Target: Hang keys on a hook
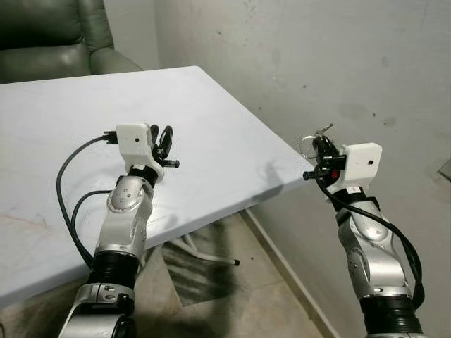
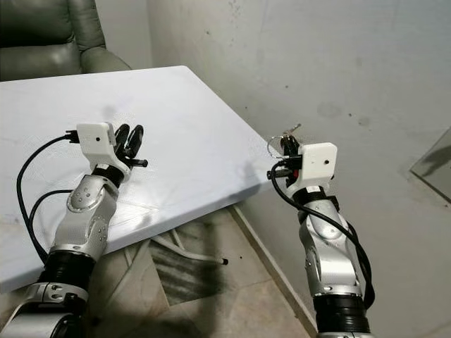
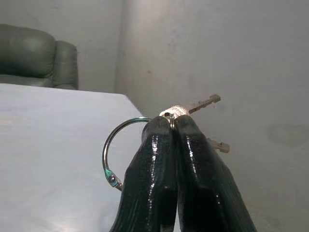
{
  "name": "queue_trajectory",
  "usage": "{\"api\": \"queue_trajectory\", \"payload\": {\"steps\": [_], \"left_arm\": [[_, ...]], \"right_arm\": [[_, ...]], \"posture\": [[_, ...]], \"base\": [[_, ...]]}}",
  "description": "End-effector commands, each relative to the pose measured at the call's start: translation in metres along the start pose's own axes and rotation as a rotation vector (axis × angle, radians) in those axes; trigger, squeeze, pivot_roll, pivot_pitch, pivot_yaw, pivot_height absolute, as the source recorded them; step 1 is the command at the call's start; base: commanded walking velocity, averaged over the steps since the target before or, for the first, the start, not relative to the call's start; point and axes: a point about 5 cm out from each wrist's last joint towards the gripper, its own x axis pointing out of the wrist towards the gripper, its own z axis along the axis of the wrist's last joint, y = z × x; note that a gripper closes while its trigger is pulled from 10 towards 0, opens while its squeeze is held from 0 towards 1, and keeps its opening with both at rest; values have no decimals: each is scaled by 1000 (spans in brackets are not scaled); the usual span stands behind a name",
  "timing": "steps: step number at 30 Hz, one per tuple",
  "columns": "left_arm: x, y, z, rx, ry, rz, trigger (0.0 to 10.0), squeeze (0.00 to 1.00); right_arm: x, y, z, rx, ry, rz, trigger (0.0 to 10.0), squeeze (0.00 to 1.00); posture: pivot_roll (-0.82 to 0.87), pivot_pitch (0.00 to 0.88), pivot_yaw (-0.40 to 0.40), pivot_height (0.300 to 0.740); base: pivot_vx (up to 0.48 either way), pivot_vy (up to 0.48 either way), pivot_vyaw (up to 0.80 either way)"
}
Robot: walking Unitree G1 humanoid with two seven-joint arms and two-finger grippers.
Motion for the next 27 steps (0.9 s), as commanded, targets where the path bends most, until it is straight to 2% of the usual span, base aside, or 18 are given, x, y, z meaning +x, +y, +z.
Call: {"api": "queue_trajectory", "payload": {"steps": [1,27], "left_arm": [[2,0,2,11,6,7,10000,0],[4,1,3,29,18,22,10000,0]], "right_arm": [[0,-3,5,-8,-14,-5,10000,0],[1,-5,6,-9,-7,-23,10000,0]], "posture": [[-150,0,-62,740],[-157,0,-58,740]], "base": [[0,0,-719],[0,0,-712]]}}
